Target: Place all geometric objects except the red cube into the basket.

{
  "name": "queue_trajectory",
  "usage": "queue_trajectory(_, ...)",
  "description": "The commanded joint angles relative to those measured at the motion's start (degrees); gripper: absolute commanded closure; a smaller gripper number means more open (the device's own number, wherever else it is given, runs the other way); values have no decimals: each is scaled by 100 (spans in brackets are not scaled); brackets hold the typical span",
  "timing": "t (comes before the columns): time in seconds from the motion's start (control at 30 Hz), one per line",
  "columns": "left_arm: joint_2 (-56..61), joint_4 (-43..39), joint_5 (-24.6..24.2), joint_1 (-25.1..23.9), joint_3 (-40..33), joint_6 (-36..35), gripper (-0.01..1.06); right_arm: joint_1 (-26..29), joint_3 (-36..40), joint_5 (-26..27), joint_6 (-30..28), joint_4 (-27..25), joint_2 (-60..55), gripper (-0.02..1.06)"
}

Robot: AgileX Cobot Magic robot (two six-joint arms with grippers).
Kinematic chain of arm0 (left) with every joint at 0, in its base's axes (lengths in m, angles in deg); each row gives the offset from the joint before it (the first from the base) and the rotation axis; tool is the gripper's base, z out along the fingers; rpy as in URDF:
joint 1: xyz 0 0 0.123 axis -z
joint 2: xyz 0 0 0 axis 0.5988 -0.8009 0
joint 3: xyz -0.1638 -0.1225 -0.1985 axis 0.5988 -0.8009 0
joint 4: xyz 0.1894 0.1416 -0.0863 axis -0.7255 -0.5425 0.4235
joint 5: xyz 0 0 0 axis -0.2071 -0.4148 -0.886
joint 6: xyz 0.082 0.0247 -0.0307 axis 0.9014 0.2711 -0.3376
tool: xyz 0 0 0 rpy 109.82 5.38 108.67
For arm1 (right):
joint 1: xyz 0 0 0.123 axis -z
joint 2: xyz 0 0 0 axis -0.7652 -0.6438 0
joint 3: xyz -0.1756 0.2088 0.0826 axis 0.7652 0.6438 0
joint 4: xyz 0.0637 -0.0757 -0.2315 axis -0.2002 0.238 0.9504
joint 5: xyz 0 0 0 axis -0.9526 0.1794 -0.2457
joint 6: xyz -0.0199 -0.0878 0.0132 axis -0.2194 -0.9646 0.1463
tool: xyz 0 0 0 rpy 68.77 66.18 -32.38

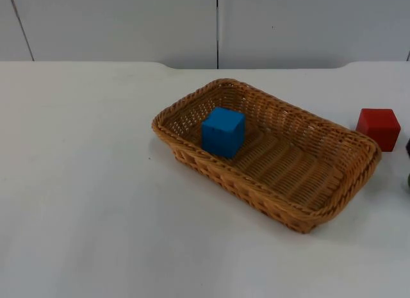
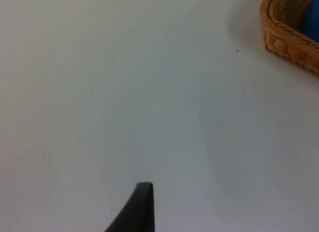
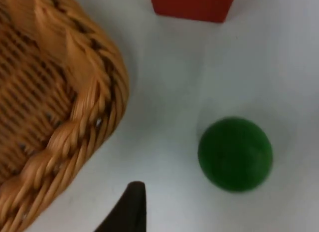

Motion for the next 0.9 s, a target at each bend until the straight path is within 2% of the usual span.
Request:
queue_trajectory(0.0, 43, 31, 84, -11, -16, 9, 0, 35, -43, 369, -83, 44, -209, -1)
queue_trajectory(0.07, 43, 31, 84, -11, -16, 9, 0, 35, -43, 814, -174, 44, -546, -1)
queue_trajectory(0.13, 43, 31, 84, -11, -16, 9, 0, 35, -43, 1033, -287, 44, -797, -1)
queue_trajectory(0.4, 43, 31, 84, -11, -16, 9, 0, 35, -43, 1357, -464, 44, -1280, 3)
queue_trajectory(0.5, 43, 33, 97, -11, -16, 9, 0, 35, -43, 1371, -450, 44, -1349, 22)
queue_trajectory(0.53, 43, 33, 97, -11, -16, 9, 0, 35, -43, 1371, -450, 44, -1349, 22)
queue_trajectory(0.57, 43, 33, 97, -11, -16, 9, 0, 35, -43, 1371, -438, 44, -1349, 31)
queue_trajectory(0.7, 43, 33, 97, -11, -16, 9, 0, 35, -43, 1309, -297, 44, -1232, 86)
queue_trajectory(0.73, 43, 33, 97, -11, -16, 9, 0, 35, -43, 1309, -297, 44, -1232, 86)
queue_trajectory(0.77, 43, 33, 121, -11, -16, 9, 0, 35, -43, 1266, -297, 44, -1132, 101)
queue_trajectory(0.87, 43, 33, 121, -11, -16, 9, 0, 35, -43, 1044, -297, 44, -647, 104)
